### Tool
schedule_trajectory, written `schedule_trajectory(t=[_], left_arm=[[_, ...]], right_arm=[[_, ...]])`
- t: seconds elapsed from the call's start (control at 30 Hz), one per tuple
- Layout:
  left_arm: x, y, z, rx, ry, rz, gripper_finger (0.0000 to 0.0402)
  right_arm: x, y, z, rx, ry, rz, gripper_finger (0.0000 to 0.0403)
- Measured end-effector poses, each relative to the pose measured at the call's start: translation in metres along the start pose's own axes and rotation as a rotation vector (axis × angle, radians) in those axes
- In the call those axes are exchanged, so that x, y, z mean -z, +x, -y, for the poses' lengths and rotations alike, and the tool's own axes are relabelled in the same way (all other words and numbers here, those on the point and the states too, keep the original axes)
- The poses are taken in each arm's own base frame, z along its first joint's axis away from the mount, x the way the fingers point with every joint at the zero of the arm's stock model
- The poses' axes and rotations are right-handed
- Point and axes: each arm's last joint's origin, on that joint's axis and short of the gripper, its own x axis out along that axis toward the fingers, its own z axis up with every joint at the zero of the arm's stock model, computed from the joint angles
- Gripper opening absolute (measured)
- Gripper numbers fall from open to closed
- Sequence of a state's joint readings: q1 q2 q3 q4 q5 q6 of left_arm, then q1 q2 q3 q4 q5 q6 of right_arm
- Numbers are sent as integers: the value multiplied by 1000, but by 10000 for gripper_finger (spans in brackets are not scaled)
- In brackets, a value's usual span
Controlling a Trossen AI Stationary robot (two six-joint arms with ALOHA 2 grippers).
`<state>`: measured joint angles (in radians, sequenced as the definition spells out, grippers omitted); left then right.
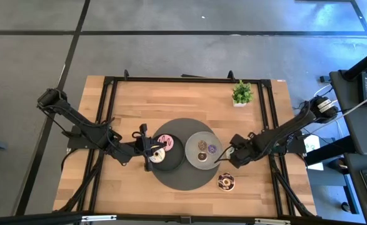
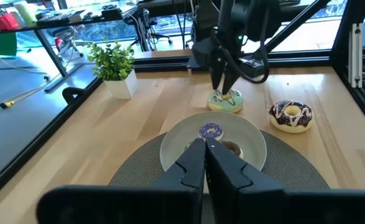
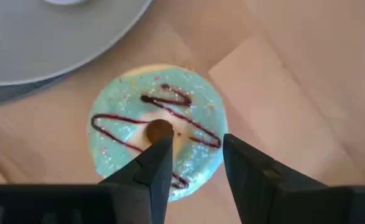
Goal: Pick & Place donuts
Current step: Put the big blue donut on the black plate
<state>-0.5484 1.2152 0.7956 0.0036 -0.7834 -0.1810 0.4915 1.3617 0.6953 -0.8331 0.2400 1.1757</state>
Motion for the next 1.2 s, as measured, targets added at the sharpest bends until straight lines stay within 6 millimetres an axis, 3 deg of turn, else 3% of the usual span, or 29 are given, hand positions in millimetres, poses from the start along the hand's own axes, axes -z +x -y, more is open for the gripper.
schedule_trajectory(t=[0.33,0.6,0.67,0.9,1.07,1.2], left_arm=[[0,0,0,0,0,0,8],[0,0,0,0,-10,0,10],[0,0,0,0,-32,0,12],[-6,3,-3,-6,-104,39,14],[-8,20,9,164,88,100,19],[-9,42,21,159,139,144,43]], right_arm=[[5,13,4,-24,13,6,129],[5,14,5,-14,-39,2,19],[4,11,6,6,-61,0,13],[-16,-29,-7,81,-110,127,24],[-41,-65,-36,-63,-233,366,12],[-58,-83,-58,-124,-369,580,18]])
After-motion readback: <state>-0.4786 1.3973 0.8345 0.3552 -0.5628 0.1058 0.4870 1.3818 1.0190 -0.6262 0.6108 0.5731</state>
